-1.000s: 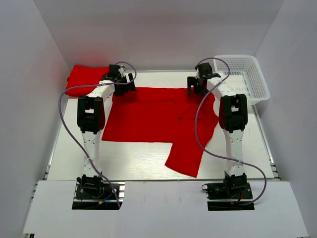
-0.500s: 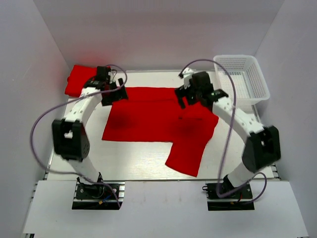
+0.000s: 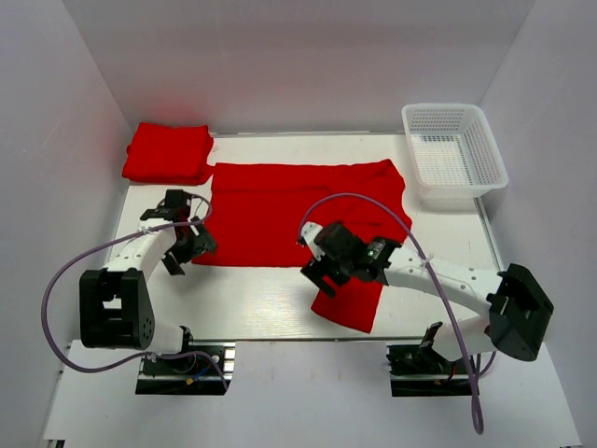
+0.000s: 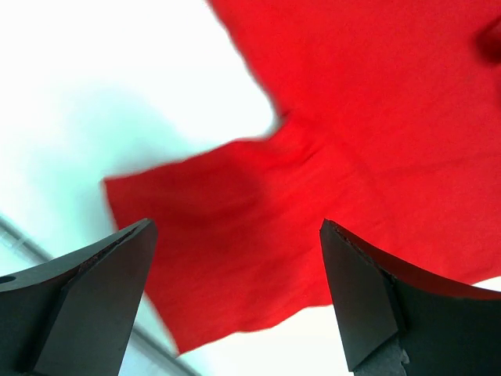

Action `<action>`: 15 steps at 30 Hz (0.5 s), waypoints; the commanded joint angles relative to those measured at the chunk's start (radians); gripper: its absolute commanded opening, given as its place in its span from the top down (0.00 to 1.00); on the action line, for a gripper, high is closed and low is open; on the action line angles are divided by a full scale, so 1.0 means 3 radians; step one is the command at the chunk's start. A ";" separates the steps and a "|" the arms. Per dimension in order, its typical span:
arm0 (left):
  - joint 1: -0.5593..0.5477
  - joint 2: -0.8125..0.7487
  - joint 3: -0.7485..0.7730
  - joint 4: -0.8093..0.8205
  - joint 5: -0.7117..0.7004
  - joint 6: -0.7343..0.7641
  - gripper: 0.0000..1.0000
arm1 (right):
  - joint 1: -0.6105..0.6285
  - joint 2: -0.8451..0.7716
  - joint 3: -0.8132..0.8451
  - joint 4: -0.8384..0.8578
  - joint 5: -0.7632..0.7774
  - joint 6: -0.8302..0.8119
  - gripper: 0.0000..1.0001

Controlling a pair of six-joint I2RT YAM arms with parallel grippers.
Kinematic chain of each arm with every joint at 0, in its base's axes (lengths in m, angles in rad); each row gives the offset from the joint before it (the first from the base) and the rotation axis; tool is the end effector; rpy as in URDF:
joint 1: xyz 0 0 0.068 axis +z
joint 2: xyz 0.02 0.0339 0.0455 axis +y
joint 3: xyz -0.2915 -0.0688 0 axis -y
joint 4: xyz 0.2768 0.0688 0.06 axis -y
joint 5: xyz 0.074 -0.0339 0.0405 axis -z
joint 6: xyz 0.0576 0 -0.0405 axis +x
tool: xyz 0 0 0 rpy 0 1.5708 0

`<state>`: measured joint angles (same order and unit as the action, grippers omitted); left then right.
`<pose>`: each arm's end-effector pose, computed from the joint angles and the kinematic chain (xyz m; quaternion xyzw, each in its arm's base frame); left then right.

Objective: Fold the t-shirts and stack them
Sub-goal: Fold the flattened tshirt in 1/3 of the way, then grap the side of the flattened tshirt closest away from the robot with both arms

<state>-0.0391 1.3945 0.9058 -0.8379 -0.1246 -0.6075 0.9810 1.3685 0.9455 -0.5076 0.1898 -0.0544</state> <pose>0.2732 -0.0035 0.1962 -0.2850 0.9488 0.0200 0.1349 0.1850 0.2570 0.2354 -0.4417 0.8359 0.0595 0.3204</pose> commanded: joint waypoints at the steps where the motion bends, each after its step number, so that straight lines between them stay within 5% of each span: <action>1: 0.0130 -0.0087 -0.0186 0.0149 -0.0081 -0.0209 0.00 | 0.0145 -0.0246 -0.0088 -0.0118 0.0140 0.0319 0.09; 6: 0.0319 -0.0251 -0.0330 0.0466 -0.0142 -0.0337 0.00 | 0.0273 -0.0450 -0.0201 -0.0236 0.0088 0.0575 0.09; 15: 0.0386 0.0281 -0.0141 0.0814 0.0027 -0.0337 0.02 | 0.0309 -0.0670 -0.0339 -0.0364 0.0476 0.1080 0.09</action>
<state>0.0731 1.4490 0.8322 -0.6533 -0.1337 -0.6979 1.0687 1.2098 0.8623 -0.5938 0.2531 0.1707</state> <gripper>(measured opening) 0.980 0.907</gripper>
